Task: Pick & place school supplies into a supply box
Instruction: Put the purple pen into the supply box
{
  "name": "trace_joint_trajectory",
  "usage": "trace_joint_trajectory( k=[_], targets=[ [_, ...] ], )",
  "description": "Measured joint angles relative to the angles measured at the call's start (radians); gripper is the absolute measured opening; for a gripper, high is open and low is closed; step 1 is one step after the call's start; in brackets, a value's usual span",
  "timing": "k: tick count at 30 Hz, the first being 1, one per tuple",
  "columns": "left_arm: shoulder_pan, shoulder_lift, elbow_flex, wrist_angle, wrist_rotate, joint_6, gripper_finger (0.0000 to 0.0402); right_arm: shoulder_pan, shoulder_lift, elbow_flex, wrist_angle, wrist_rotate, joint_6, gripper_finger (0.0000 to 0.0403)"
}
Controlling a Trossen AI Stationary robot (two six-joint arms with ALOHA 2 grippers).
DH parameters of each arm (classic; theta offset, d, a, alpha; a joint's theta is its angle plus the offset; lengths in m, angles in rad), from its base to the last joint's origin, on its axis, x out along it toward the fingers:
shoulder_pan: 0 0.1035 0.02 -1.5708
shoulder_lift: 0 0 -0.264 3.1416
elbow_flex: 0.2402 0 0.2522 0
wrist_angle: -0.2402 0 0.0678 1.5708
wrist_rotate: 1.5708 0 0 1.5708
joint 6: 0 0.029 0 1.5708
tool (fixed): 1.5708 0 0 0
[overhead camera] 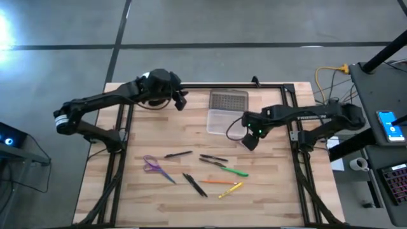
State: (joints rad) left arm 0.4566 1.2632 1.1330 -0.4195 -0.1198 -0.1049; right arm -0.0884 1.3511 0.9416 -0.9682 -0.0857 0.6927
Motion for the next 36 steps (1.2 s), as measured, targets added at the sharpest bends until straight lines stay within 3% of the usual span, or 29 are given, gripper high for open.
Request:
trace_joint_trajectory(
  k=[7,18,36],
  targets=[
    [0.028,-0.024,-0.069,0.102,0.102,0.018,0.0124,0.072,0.081,-0.016,0.034,-0.020,0.064,0.0201],
    [0.027,-0.053,-0.084,0.097,0.107,-0.026,0.0124,0.079,0.238,-0.016,0.072,0.011,0.113,0.0188],
    [0.020,-0.095,-0.086,0.095,0.116,-0.053,0.0124,0.098,0.341,-0.014,0.151,0.068,0.182,0.0145]
  ],
)
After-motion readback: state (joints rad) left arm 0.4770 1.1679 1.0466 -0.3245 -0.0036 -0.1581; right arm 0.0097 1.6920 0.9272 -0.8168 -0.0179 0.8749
